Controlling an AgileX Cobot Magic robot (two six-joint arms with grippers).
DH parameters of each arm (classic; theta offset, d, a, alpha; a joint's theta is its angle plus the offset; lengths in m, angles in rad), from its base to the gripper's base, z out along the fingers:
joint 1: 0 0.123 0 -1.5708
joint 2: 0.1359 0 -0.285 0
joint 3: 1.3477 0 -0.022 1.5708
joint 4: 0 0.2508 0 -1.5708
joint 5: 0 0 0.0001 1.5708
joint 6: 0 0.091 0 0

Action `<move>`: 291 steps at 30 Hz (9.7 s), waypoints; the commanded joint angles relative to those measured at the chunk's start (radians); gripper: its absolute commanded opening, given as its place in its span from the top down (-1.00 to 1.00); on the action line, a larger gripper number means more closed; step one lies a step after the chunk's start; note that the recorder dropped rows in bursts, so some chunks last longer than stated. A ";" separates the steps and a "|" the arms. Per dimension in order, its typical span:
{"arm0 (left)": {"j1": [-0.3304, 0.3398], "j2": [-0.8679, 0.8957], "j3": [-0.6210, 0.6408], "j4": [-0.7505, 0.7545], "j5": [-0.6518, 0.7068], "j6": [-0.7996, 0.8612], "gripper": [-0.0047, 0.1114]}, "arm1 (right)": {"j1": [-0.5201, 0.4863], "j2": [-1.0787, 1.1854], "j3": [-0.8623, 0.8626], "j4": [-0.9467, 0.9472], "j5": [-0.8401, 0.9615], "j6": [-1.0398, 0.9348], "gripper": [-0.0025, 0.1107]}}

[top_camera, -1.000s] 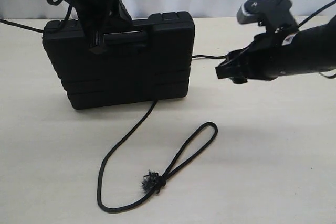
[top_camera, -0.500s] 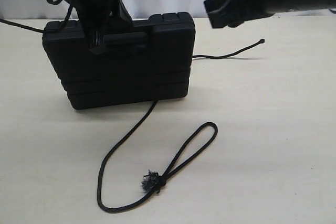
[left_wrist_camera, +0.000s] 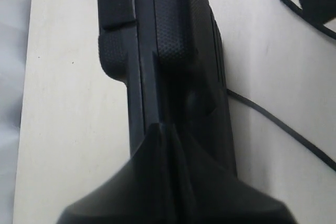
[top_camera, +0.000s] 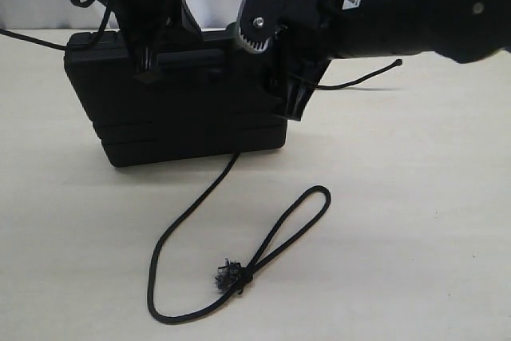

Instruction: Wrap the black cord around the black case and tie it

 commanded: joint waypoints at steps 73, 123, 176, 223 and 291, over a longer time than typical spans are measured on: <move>-0.004 0.052 0.027 0.146 0.128 0.040 0.92 | -0.289 0.354 -0.609 0.313 0.694 -0.127 0.00; -0.004 0.052 0.027 0.200 0.050 0.040 -0.20 | -0.219 0.434 -0.559 0.234 0.658 -0.306 0.88; -0.025 0.009 0.027 0.304 -0.075 -0.722 0.92 | -0.219 0.182 -0.555 -0.139 0.970 0.720 -0.39; -0.009 -0.157 -0.040 0.393 -0.062 -0.608 0.92 | -0.111 0.205 0.028 -0.310 0.507 1.044 -0.12; -0.162 -0.052 0.220 -0.153 -0.627 -0.032 0.92 | -0.656 0.444 -0.107 -0.339 0.519 1.276 0.73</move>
